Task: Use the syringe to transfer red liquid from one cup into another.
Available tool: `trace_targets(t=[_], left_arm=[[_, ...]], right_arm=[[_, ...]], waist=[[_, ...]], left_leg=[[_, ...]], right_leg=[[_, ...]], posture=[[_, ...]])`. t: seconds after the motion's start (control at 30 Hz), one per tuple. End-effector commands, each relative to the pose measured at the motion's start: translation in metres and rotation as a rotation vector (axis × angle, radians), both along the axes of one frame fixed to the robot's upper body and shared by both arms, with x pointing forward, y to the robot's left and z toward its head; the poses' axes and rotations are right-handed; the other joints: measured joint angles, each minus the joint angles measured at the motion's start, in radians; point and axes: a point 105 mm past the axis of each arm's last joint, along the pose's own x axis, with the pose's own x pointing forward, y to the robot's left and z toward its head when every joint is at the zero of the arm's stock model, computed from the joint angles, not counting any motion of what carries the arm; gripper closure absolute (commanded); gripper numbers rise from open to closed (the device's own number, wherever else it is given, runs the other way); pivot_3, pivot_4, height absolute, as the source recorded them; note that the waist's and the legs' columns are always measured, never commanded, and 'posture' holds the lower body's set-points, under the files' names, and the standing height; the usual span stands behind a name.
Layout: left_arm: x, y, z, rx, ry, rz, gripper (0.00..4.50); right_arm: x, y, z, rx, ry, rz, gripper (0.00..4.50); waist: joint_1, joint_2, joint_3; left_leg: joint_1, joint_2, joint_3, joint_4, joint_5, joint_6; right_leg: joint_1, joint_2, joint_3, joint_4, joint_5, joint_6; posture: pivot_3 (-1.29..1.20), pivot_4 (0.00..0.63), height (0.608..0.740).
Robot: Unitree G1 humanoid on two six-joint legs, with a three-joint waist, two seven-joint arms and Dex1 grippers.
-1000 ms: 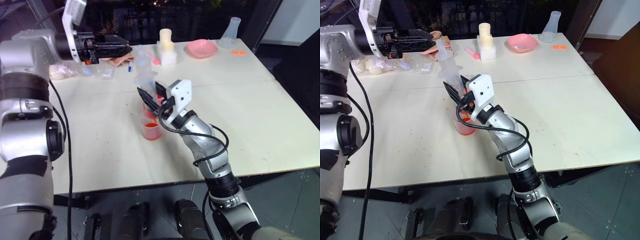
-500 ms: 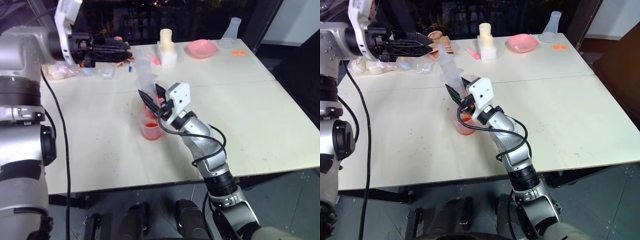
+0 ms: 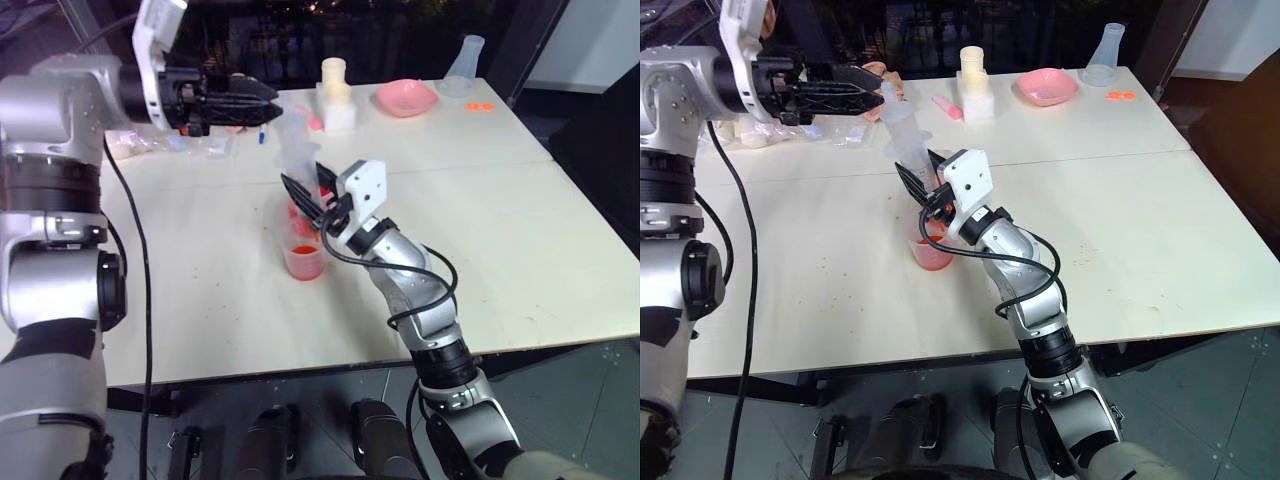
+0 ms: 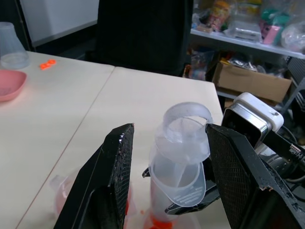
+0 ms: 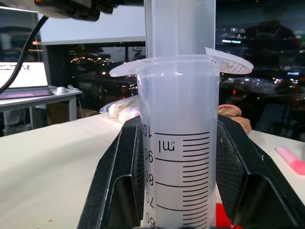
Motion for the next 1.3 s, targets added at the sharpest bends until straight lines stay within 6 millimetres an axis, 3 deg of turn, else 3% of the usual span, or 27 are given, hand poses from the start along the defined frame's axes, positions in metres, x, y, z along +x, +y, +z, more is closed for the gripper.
trace_targets(t=[0.03, 0.43, 0.77, 1.3], left_arm=[[-0.001, -0.009, 0.003, -0.008, -0.048, -0.032, 1.99], [0.010, -0.015, 0.002, -0.035, -0.060, -0.018, 1.99], [0.004, -0.024, -0.004, -0.034, -0.034, -0.081, 4.47], [0.001, -0.026, -0.015, 0.026, -0.011, -0.091, 4.49]], right_arm=[[-0.012, 0.005, 0.026, 0.025, -0.093, 0.037, 3.14], [-0.011, 0.005, 0.027, 0.017, -0.095, 0.037, 3.14], [-0.011, 0.005, 0.026, 0.011, -0.092, 0.036, 3.14], [-0.016, 0.006, 0.040, 0.076, -0.069, 0.066, 3.14]], waist=[[-0.001, 0.000, 0.000], [0.001, 0.000, 0.000], [-0.001, 0.000, 0.000], [0.001, 0.000, 0.000]], left_leg=[[0.000, 0.000, 0.000, 0.000, 0.000, 0.000], [0.000, 0.000, 0.000, 0.000, 0.000, 0.000], [0.000, 0.000, 0.000, 0.000, 0.000, 0.000], [0.000, 0.000, 0.000, 0.000, 0.000, 0.000]], right_leg=[[0.000, 0.000, 0.000, 0.000, 0.000, 0.000], [0.000, 0.000, 0.000, 0.000, 0.000, 0.000], [0.000, 0.000, 0.000, 0.000, 0.000, 0.000], [0.000, 0.000, 0.000, 0.000, 0.000, 0.000]], posture=[[0.00, 0.150, 0.740], [0.00, 0.150, 0.740], [0.00, 0.150, 0.740], [0.00, 0.150, 0.740]])
